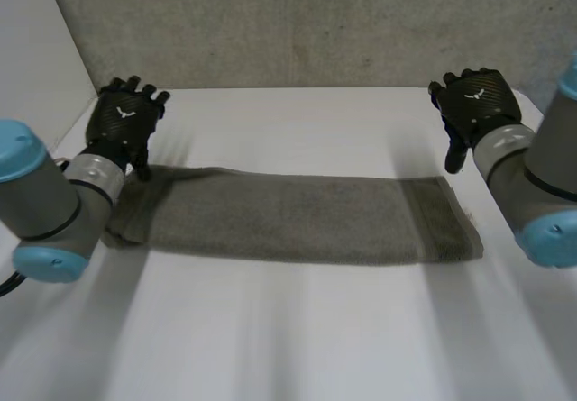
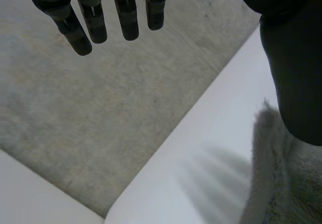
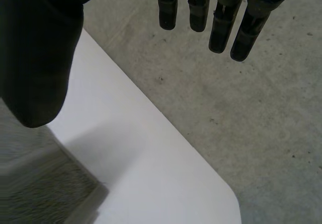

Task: Fold the towel.

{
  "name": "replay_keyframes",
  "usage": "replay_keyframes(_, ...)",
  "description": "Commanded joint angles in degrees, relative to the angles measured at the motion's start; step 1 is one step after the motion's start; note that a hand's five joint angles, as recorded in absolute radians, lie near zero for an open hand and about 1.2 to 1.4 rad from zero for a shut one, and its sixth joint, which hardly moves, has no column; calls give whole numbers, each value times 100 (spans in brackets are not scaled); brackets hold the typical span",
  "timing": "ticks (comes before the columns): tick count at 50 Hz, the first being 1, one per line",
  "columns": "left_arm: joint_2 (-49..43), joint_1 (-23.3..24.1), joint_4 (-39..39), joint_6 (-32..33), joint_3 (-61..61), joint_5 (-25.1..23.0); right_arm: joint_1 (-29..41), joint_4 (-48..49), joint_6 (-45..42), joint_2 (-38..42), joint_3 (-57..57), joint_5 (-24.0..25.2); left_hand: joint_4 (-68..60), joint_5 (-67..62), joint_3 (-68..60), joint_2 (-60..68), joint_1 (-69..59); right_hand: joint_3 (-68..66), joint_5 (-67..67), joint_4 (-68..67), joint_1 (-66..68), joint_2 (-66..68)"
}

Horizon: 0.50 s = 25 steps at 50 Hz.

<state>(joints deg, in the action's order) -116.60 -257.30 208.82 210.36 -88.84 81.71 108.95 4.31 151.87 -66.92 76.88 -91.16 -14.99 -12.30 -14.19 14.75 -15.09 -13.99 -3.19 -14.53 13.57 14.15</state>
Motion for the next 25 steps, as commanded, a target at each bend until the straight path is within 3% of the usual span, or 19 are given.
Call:
replay_keyframes(1,717,-92,27,-459,-756,38,-23,-36,36,-568,1092,19,499,1230,419,-475,509,399,319,453,-357,-415)
replay_keyframes(7,753,-434,53,-724,-1187,3,-162,148,54,-656,1890,63,461,1192,381,-436,471,399,319,453,-357,-415)
replay_keyframes(11,639,-567,97,-724,-1276,-15,-540,525,54,-595,2313,387,444,1175,364,-419,454,258,179,313,-216,-275)
replay_keyframes(16,156,-628,448,-716,-1267,2,-743,702,27,-270,2455,792,427,1158,347,-402,437,-164,-244,-109,206,148)
replay_keyframes(25,-64,-655,730,-663,-1320,-42,-998,720,36,30,2446,889,444,1175,364,-419,454,-232,-312,-177,274,216)
